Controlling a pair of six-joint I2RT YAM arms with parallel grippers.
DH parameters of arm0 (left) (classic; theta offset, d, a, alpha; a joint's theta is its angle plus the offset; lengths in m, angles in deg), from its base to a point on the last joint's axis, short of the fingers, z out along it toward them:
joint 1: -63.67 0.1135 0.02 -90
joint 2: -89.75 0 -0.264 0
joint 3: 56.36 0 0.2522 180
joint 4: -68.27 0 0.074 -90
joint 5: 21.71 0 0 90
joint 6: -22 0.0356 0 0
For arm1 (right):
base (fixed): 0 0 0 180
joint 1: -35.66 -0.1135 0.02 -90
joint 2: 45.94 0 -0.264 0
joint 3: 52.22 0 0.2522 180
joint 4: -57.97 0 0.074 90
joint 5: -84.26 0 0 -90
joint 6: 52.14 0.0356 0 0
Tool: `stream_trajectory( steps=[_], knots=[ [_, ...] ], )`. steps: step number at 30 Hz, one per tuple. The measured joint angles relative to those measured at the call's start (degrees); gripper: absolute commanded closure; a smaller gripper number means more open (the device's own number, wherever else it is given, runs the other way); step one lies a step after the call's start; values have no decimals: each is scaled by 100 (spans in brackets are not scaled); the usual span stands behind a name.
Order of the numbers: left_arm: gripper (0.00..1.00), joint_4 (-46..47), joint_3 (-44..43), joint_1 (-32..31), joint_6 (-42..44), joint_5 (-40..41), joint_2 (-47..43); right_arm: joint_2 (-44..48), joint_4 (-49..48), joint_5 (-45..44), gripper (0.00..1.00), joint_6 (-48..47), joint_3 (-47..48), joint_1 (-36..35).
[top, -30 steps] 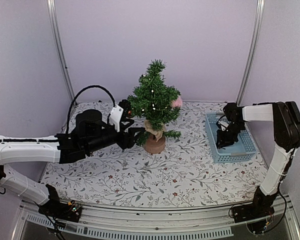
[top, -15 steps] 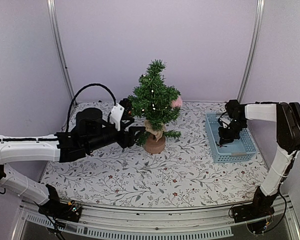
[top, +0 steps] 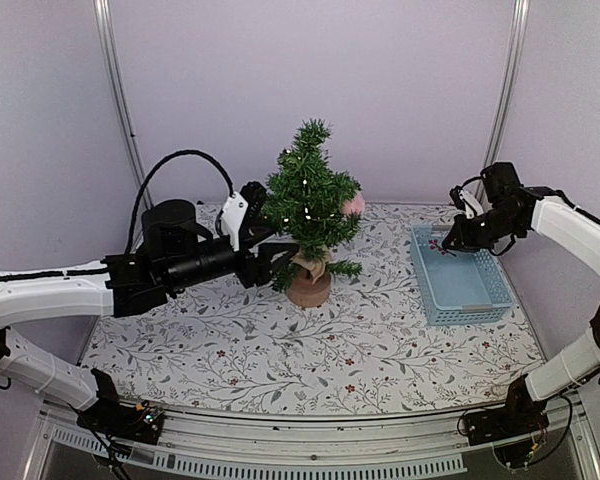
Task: Decorate the small christmas tree
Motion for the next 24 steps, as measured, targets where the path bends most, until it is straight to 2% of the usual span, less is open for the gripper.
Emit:
stream_trajectory(
  steps=[4,9,16,24],
  knots=[
    [37,9,-155,-46,199,-503,-9,734,-254,566,100,55,83,-317],
    [38,-2,-286,-240,455,-940,-87,1193,-918,1158,100,254,203,-1292],
    [43,-22,-667,-507,796,-1196,-92,1405,-1897,1572,100,752,190,-2540],
    [47,-2,-949,-533,841,-1392,81,1351,-2308,1775,100,776,256,-3156]
  ],
)
